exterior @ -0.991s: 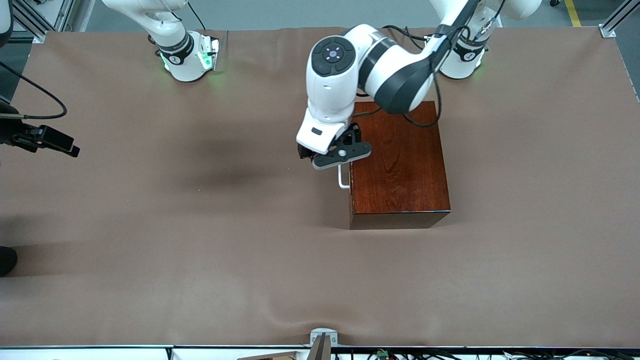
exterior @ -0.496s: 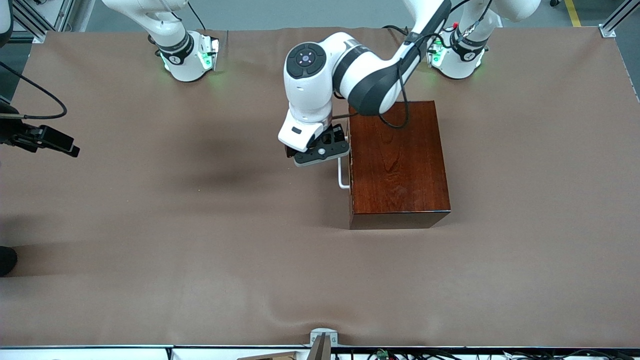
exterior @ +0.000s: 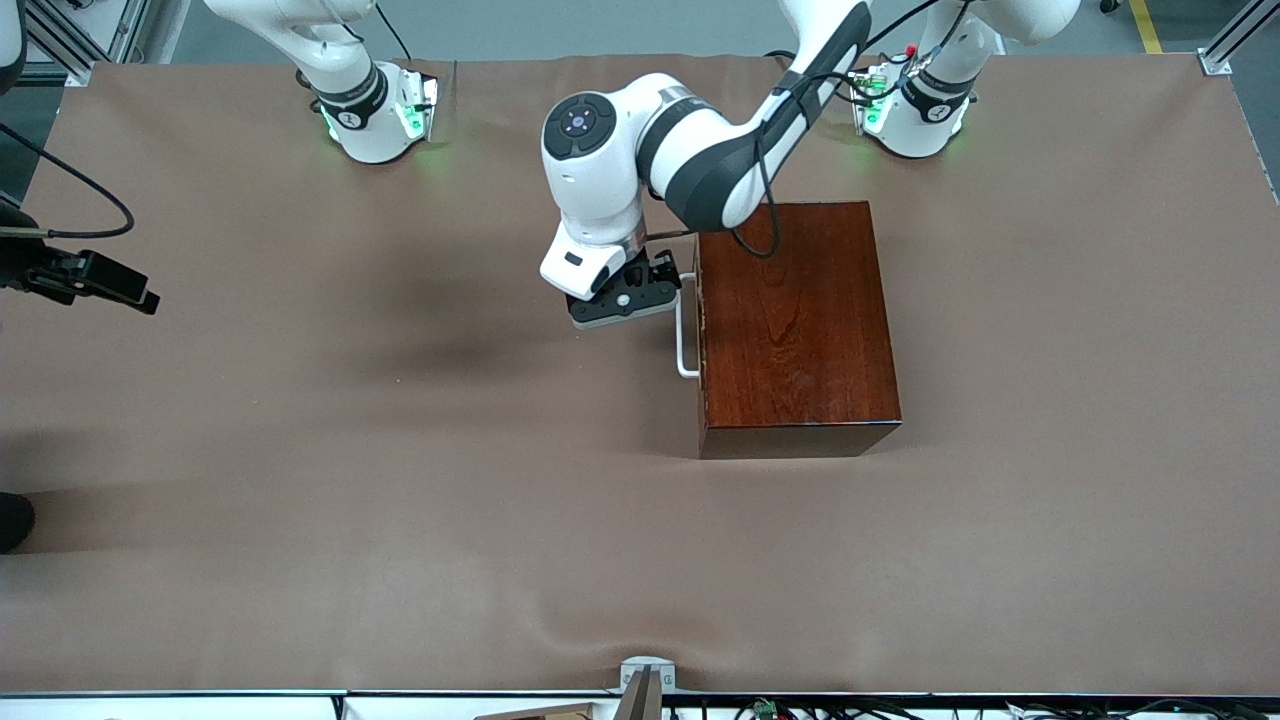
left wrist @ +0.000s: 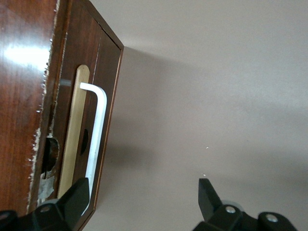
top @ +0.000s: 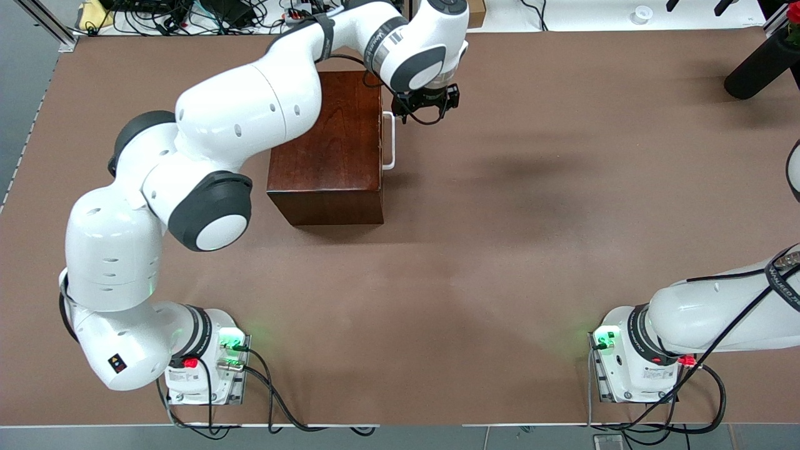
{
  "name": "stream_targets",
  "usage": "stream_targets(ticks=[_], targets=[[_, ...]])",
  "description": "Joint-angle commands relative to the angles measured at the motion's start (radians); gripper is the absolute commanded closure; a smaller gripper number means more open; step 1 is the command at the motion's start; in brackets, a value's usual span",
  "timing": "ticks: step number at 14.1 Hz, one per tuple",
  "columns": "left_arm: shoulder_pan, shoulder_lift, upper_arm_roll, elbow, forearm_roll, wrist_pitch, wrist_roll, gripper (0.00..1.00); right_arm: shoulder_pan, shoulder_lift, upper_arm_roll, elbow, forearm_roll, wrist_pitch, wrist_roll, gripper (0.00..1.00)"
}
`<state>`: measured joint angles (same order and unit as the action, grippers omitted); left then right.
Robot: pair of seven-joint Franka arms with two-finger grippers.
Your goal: Open drawer, take yellow block, close drawer
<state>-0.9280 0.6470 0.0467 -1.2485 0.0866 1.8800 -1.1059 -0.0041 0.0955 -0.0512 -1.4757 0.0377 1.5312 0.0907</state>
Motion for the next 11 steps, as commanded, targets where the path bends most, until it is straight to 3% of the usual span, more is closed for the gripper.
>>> stream_targets(ticks=[1, 11], targets=[[-0.009, 0.019, 0.009, 0.023, 0.027, -0.015, 0.007, 0.00, -0.010, -0.008, 0.008, 0.002, 0.001, -0.003, 0.001, 0.00], [-0.009, 0.046, 0.007, 0.012, 0.061, -0.059, 0.063, 0.00, -0.010, -0.008, 0.010, 0.002, 0.001, -0.005, 0.001, 0.00]])
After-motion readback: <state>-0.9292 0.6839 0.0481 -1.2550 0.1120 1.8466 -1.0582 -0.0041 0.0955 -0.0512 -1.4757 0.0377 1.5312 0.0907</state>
